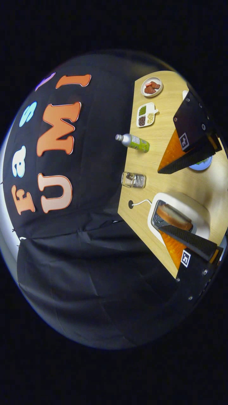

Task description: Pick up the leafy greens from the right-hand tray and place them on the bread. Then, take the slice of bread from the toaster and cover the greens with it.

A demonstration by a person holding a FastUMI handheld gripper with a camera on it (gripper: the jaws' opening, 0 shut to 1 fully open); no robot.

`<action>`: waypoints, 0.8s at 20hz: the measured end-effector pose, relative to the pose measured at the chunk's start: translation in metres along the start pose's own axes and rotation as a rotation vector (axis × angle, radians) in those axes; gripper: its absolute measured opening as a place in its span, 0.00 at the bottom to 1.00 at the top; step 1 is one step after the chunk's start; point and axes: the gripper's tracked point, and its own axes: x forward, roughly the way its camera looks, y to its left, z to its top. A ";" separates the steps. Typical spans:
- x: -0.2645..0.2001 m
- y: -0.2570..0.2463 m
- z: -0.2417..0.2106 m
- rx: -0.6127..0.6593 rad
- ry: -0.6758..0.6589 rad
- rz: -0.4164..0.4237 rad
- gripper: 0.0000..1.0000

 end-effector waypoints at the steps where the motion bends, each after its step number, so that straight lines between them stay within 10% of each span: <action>1: 0.002 0.006 0.000 -0.009 0.000 0.000 0.98; 16: 0.036 0.052 -0.047 -0.084 0.115 0.021 0.98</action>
